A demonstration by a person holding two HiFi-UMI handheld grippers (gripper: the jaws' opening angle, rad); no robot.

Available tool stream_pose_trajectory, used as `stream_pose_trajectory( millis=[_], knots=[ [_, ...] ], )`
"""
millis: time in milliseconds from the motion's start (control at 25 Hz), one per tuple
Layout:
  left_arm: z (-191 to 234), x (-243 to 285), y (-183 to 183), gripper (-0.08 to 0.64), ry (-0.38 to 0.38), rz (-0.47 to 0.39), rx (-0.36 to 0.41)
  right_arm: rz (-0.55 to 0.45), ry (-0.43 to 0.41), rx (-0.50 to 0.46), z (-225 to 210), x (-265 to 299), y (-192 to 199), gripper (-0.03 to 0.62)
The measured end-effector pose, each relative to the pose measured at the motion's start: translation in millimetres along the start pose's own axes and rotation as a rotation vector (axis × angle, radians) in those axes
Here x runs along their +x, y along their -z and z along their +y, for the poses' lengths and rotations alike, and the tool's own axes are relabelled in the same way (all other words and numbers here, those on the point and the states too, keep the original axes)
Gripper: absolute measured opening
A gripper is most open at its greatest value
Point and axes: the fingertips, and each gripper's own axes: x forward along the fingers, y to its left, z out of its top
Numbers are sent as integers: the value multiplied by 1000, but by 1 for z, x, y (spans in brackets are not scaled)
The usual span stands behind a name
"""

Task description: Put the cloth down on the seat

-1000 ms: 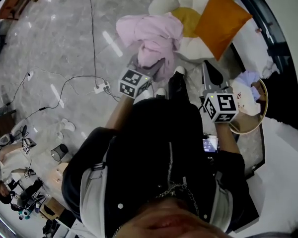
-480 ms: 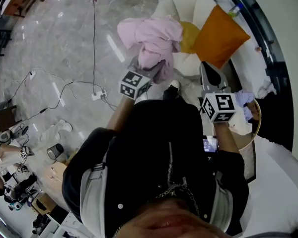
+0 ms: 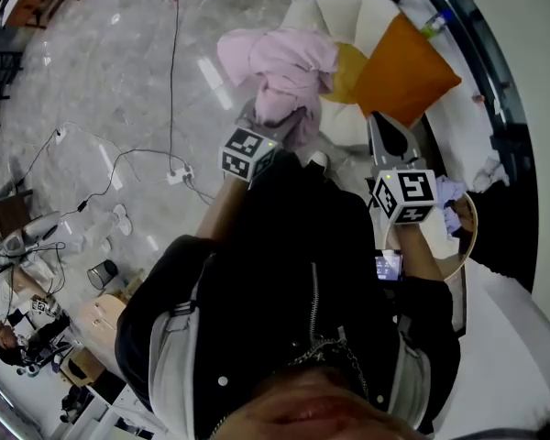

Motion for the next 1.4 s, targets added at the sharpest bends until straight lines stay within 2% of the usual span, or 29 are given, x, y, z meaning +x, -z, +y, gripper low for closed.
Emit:
stream_pose_trajectory(
  millis=[440, 680, 920, 1200, 1400],
  knots=[
    [44, 51, -16, 213, 40, 31, -4, 39, 32, 12, -33, 51, -19, 0],
    [77, 86, -26, 213, 93, 54, 21, 66, 59, 13, -52, 96, -33, 0],
    [104, 119, -22, 213, 150, 84, 38, 112, 80, 4, -65, 137, -29, 0],
    [116, 165, -7, 212, 207, 121, 53, 146, 85, -6, -87, 169, -17, 0],
    [123, 199, 4, 210, 214, 138, 70, 134, 84, 24, -108, 193, -6, 0]
  ],
)
